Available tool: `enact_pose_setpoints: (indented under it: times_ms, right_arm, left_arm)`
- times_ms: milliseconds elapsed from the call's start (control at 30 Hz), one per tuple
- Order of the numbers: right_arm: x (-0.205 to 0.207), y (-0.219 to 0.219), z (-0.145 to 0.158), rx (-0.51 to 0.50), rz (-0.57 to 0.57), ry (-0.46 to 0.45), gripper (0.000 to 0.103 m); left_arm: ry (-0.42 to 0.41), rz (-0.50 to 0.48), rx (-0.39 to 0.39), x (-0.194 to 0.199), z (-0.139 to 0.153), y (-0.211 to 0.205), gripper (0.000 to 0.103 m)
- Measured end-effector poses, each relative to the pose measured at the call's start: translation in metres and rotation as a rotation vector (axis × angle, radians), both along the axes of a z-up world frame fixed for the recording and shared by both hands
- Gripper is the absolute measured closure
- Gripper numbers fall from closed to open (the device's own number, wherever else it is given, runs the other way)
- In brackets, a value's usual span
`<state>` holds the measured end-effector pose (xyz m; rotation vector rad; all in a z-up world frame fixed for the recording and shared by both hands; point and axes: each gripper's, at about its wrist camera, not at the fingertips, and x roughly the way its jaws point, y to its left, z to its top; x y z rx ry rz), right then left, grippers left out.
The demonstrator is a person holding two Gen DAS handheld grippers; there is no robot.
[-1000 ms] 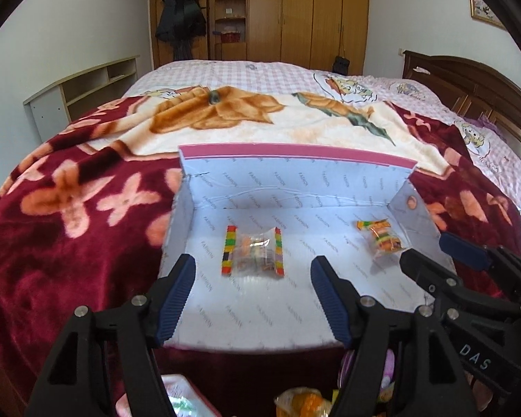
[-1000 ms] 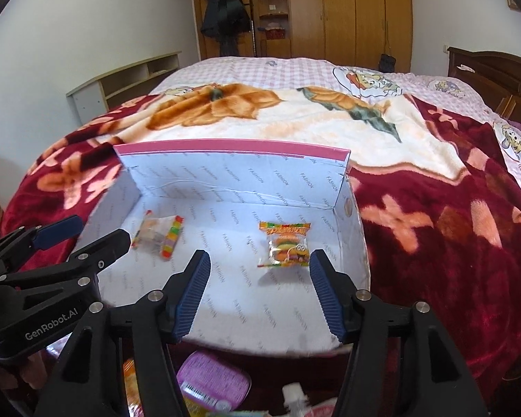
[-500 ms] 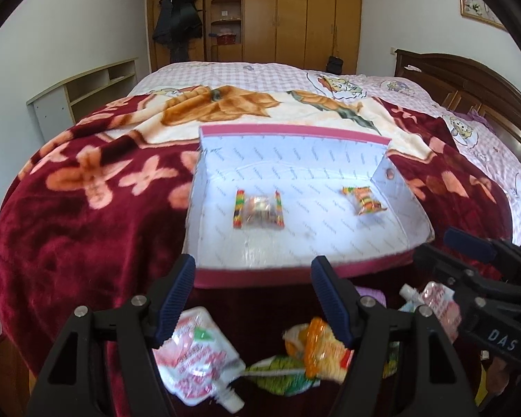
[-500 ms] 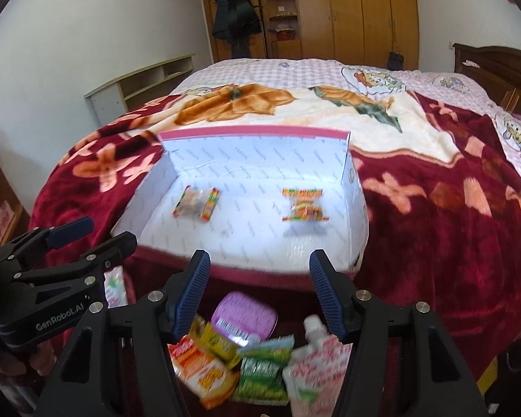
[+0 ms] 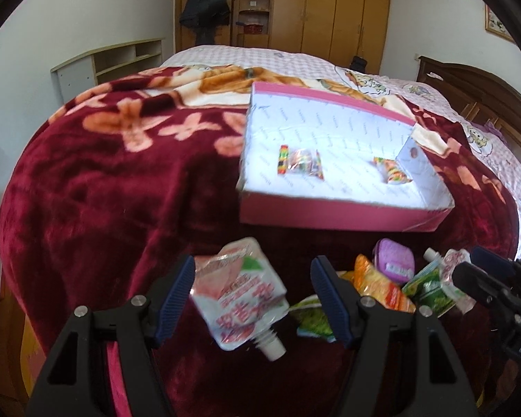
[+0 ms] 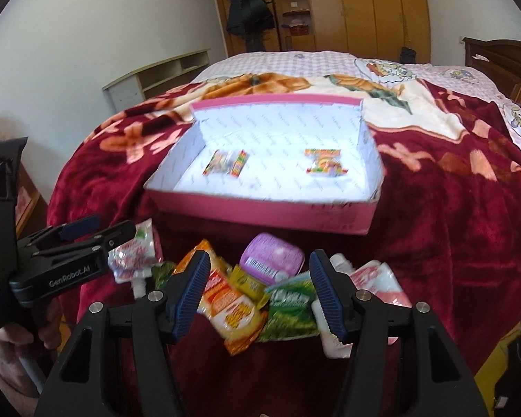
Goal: Organize snacks
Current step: 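Grasp the pink-white spout pouch with the left tool while the right tool grasps the yellow bread packet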
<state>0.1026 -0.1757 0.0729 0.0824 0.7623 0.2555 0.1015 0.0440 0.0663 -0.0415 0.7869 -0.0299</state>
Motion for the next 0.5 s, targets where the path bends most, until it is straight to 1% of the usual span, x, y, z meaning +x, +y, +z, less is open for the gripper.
enact_pose_setpoints:
  times_ms: [200, 300, 500]
  right_arm:
    - [-0.005, 0.01, -0.014, 0.013, 0.046, 0.032, 0.042]
    - [-0.005, 0.013, -0.02, 0.016, 0.055, 0.042, 0.042]
    - [-0.001, 0.019, -0.031, 0.009, 0.072, 0.057, 0.042]
  left_arm:
    - [0.035, 0.046, -0.014, 0.002, -0.017, 0.01, 0.03]
    - [0.052, 0.069, -0.017, 0.005, -0.025, 0.014, 0.026]
    - [0.064, 0.081, -0.033, 0.01, -0.037, 0.015, 0.026]
